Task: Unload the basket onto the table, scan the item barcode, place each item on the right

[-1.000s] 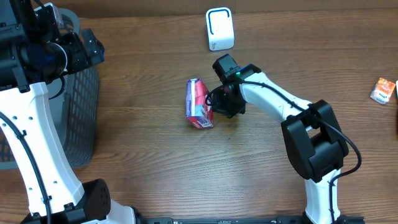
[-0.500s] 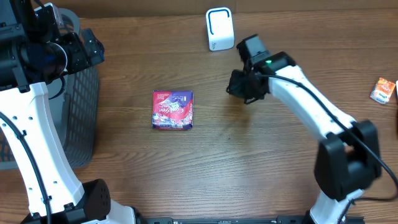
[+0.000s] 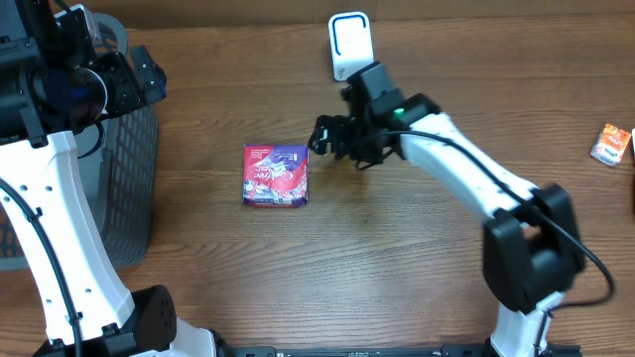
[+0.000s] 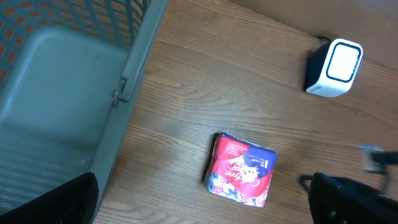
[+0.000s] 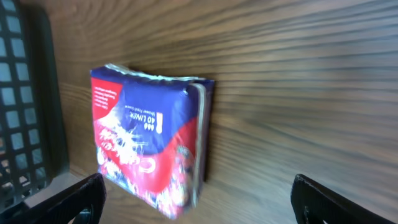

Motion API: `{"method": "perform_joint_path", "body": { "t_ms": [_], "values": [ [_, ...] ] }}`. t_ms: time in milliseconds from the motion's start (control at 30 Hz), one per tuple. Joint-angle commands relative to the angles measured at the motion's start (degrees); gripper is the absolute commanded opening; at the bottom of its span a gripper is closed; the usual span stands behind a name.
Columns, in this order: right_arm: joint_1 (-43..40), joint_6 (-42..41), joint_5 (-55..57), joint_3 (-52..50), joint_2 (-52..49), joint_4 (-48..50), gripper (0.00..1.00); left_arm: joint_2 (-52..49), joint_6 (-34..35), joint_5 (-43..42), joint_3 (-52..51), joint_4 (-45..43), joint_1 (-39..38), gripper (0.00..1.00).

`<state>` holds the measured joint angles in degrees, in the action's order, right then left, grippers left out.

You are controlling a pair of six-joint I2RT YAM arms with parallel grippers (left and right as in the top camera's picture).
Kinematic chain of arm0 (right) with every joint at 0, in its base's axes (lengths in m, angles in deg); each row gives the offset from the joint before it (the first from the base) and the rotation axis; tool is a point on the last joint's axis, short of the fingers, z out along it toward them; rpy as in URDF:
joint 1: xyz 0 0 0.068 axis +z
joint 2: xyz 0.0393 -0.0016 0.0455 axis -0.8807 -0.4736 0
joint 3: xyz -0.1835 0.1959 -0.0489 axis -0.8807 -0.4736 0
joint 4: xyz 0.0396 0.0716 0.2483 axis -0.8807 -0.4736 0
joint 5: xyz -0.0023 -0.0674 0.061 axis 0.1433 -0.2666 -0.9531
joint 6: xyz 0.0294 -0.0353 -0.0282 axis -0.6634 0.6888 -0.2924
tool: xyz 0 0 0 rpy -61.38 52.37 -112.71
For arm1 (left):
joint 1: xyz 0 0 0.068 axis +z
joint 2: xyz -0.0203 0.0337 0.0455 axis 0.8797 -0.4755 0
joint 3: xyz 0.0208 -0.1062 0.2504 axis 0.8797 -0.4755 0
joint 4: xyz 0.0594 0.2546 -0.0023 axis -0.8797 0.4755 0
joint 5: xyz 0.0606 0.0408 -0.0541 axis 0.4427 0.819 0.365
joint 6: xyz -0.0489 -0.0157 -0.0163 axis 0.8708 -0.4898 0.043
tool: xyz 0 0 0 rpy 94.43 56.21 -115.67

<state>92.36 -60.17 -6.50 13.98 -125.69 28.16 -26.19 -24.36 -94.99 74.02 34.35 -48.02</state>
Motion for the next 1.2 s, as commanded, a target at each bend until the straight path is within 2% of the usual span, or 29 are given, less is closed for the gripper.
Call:
{"method": "perform_joint_path", "body": {
  "t_ms": [0, 100, 167, 367, 500, 667, 867, 967, 1100, 1167],
  "values": [
    [2.7, -2.1, -4.1, -0.2, -4.5, 3.0, 0.96, 0.2, -0.2, 0.4, 0.8, -0.2, -0.1, 1.00],
    [4.7, -3.5, -3.0, -0.2, -6.9, 5.3, 0.96, 0.2, -0.2, 0.4, 0.8, -0.2, -0.1, 1.00],
    [5.7, -5.1, -2.1, -0.2, -8.0, 6.6, 0.91, 0.2, -0.2, 0.4, 0.8, -0.2, -0.1, 1.00],
    [6.2, -5.1, 5.8, -0.2, -8.5, 4.1, 0.37, 0.2, -0.2, 0.4, 0.8, -0.2, -0.1, 1.00],
    [6.1, -5.1, 8.1, -0.2, -8.5, 1.3, 0.11, 0.2, -0.2, 0.4, 0.8, -0.2, -0.1, 1.00],
    [5.0, -5.1, 11.3, 0.2, -8.4, -3.5, 0.05, 0.2, -0.2, 0.4, 0.8, -0.2, -0.1, 1.00],
    [0.8, -4.8, 22.6, 2.0, -8.4, -15.8, 0.07, 0.2, -0.2, 0.4, 0.8, -0.2, -0.1, 1.00],
    [-1.0, -2.8, 24.8, 2.0, -8.4, -18.7, 0.04, 0.2, -0.2, 0.4, 0.8, -0.2, -0.1, 1.00],
    [-2.4, 0.4, 26.2, 2.4, -8.2, -21.1, 0.04, 0.2, -0.2, 0.4, 0.8, -0.2, -0.1, 1.00],
    [-3.0, 0.8, 27.3, 4.3, -7.5, -25.6, 0.04, 0.2, -0.2, 0.4, 0.8, -0.2, -0.1, 1.00]
  ]
}}
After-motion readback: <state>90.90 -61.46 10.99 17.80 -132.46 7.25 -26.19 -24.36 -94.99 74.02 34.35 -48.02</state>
